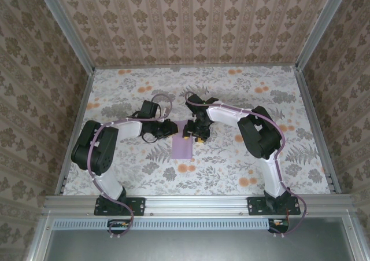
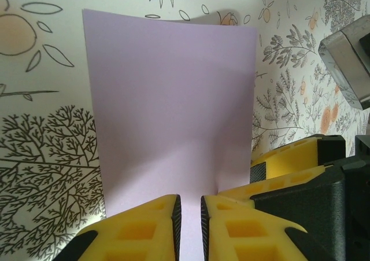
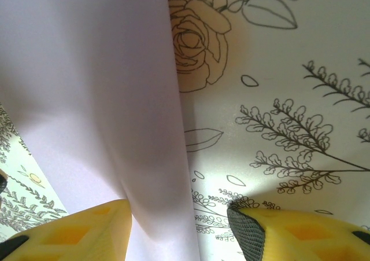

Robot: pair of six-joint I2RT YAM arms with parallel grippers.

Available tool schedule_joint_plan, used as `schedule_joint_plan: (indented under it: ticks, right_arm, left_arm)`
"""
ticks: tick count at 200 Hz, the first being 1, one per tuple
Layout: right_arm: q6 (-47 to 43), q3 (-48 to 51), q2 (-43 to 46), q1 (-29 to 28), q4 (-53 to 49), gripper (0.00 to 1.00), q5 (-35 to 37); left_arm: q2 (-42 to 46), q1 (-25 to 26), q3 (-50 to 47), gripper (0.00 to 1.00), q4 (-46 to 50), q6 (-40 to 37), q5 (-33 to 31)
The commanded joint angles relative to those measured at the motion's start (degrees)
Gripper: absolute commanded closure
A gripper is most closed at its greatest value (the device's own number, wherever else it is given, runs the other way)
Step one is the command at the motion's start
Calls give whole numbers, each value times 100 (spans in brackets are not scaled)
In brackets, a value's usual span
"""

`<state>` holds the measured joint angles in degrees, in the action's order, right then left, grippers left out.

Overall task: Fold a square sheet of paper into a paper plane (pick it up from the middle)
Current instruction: Hold the square sheet of paper at the center of the table.

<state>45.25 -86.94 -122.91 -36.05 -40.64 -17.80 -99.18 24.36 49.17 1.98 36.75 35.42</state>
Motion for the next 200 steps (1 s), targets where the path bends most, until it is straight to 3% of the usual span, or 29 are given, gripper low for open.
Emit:
schedule_joint_plan:
  ticks: [1,113,158,165,200]
  right_arm:
    - [46,567,-1275,-25,-14,43,893]
    - [-8,566,-1288,-25,-23,43,875]
    - [-22,586,-1220,-26,-23,43,866]
    - [-30,585,-1183,-25,-27,43,841]
    - [-183,641,-529,-12,190,43,348]
  left_arm:
    - [-144,25,115,81,113,-133,106]
    - [-390,119,225,86,388,-240,42]
    - [-587,131,235,95,699,-273,-159]
    - [-624,133,217,100,760,-280,-203]
    - [-872,123,41,100,1154,-429,-462]
